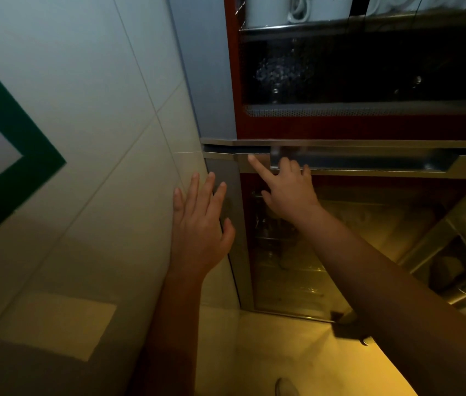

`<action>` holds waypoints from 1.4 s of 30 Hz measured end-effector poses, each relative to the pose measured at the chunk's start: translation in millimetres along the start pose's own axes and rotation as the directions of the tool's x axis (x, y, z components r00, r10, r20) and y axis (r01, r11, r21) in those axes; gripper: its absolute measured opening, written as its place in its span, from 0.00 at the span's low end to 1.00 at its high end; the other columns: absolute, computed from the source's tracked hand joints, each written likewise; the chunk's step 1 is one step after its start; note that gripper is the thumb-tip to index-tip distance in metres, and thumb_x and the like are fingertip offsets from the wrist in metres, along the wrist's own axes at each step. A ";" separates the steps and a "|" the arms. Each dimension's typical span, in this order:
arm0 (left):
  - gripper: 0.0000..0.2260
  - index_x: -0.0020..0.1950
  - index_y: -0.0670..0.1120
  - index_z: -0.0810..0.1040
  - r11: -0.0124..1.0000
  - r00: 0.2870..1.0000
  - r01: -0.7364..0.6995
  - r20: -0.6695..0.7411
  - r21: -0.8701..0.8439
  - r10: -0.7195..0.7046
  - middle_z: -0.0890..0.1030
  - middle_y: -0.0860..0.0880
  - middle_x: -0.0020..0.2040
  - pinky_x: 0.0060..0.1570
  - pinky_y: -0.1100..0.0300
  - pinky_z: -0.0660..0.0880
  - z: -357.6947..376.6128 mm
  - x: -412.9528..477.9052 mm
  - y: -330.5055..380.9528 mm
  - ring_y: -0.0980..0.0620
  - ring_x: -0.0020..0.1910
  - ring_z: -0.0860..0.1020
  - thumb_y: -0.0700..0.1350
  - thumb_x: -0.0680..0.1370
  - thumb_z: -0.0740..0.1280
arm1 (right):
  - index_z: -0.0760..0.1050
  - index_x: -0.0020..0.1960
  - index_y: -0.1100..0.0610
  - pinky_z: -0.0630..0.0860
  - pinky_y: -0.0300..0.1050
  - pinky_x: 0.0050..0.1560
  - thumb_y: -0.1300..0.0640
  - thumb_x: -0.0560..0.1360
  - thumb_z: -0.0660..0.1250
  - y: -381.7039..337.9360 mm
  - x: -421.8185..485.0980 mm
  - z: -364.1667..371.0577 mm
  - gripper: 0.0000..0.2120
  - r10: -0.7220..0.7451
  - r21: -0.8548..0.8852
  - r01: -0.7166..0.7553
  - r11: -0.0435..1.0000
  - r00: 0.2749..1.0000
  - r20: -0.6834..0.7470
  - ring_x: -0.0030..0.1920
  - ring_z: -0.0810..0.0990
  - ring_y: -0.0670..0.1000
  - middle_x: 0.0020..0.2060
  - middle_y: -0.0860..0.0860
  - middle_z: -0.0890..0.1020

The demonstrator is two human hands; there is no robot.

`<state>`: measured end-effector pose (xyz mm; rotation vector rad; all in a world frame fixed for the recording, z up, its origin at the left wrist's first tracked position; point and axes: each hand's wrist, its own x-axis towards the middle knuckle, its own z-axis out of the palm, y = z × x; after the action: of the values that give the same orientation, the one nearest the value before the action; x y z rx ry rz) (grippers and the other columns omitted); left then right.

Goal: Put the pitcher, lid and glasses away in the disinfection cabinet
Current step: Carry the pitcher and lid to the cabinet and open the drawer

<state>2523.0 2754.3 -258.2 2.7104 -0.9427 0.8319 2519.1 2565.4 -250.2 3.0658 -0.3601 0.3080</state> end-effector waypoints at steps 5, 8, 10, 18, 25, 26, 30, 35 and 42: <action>0.26 0.70 0.43 0.68 1.000 1.000 -0.003 -0.001 0.001 0.003 0.68 0.41 0.71 0.70 0.49 0.40 0.3 -0.4 0.1 0.42 0.72 0.60 0.50 0.72 0.58 | 0.35 0.74 0.40 0.57 0.62 0.69 0.47 0.78 0.59 0.8 0.5 1.6 0.37 0.002 0.008 -0.002 1.000 1.000 -0.019 0.68 0.62 0.60 0.66 0.61 0.63; 0.27 0.70 0.44 0.67 1.000 1.000 0.001 0.000 -0.007 -0.001 0.68 0.41 0.71 0.70 0.49 0.39 0.2 -0.1 0.1 0.42 0.72 0.59 0.51 0.72 0.58 | 0.35 0.74 0.40 0.58 0.62 0.68 0.47 0.78 0.59 1.1 0.4 3.5 0.36 -0.004 0.003 0.004 1.000 1.000 -0.031 0.67 0.63 0.60 0.66 0.61 0.64; 0.27 0.70 0.44 0.67 1.000 1.000 0.004 -0.007 -0.030 -0.005 0.68 0.41 0.71 0.70 0.50 0.39 0.2 0.3 0.1 0.43 0.72 0.58 0.51 0.73 0.58 | 0.35 0.74 0.41 0.58 0.62 0.68 0.46 0.78 0.59 1.2 0.1 3.7 0.36 -0.008 0.003 0.008 1.000 0.999 -0.037 0.67 0.63 0.60 0.65 0.61 0.64; 0.26 0.70 0.43 0.68 0.993 0.999 0.011 -0.047 -0.117 -0.017 0.67 0.42 0.72 0.71 0.53 0.37 -2.0 -1.2 0.5 0.44 0.73 0.59 0.51 0.73 0.59 | 0.35 0.74 0.41 0.57 0.61 0.67 0.47 0.78 0.60 2.6 -35.1 6.5 0.37 -0.091 0.013 0.093 0.996 0.990 -0.106 0.66 0.63 0.60 0.65 0.61 0.64; 0.27 0.70 0.42 0.67 0.984 0.998 0.039 -0.042 -0.171 -0.047 0.66 0.41 0.72 0.68 0.42 0.46 -14.9 -3.8 12.4 0.41 0.73 0.58 0.52 0.73 0.58 | 0.52 0.75 0.45 0.65 0.66 0.61 0.50 0.71 0.70 3.9 -63.3 9.0 0.39 -0.144 0.004 0.148 0.989 0.971 -0.192 0.59 0.72 0.64 0.57 0.64 0.73; 0.26 0.70 0.42 0.68 0.984 0.998 0.037 -0.045 -0.175 -0.046 0.66 0.41 0.72 0.68 0.42 0.46 -17.0 -5.2 14.7 0.41 0.73 0.58 0.51 0.73 0.58 | 0.54 0.75 0.46 0.65 0.66 0.61 0.51 0.71 0.71 2.7 -65.0 9.0 0.39 -0.139 0.022 0.147 0.989 0.970 -0.197 0.59 0.72 0.64 0.57 0.65 0.73; 0.26 0.69 0.42 0.68 0.986 0.997 0.048 -0.044 -0.158 -0.056 0.66 0.40 0.71 0.67 0.40 0.47 -26.1 -12.7 18.5 0.39 0.72 0.59 0.51 0.73 0.58 | 0.60 0.73 0.50 0.67 0.69 0.59 0.53 0.68 0.74 -2.2 -70.3 8.0 0.38 -0.116 0.089 0.147 0.985 0.950 -0.289 0.58 0.74 0.65 0.56 0.66 0.75; 0.25 0.68 0.41 0.70 0.988 0.997 0.064 -0.024 -0.140 -0.068 0.68 0.40 0.71 0.67 0.41 0.51 -39.6 -16.8 12.8 0.40 0.72 0.59 0.50 0.73 0.57 | 0.63 0.72 0.55 0.64 0.69 0.61 0.51 0.70 0.71 -11.0 -62.9 -10.2 0.34 -0.146 0.105 0.197 0.975 0.918 -0.370 0.64 0.69 0.66 0.61 0.67 0.72; 0.25 0.68 0.40 0.70 0.992 0.995 0.100 -0.014 -0.077 -0.102 0.69 0.39 0.70 0.67 0.44 0.52 -46.2 -22.1 10.3 0.39 0.71 0.63 0.42 0.71 0.70 | 0.45 0.76 0.49 0.41 0.63 0.70 0.44 0.79 0.56 -35.9 -30.0 -33.9 0.32 -0.289 0.098 0.307 0.947 0.943 -0.164 0.75 0.48 0.59 0.75 0.58 0.54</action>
<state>2481.4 2772.3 -232.2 2.6562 -0.8088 0.7824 2492.3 2609.2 -223.6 3.1247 0.1364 0.5559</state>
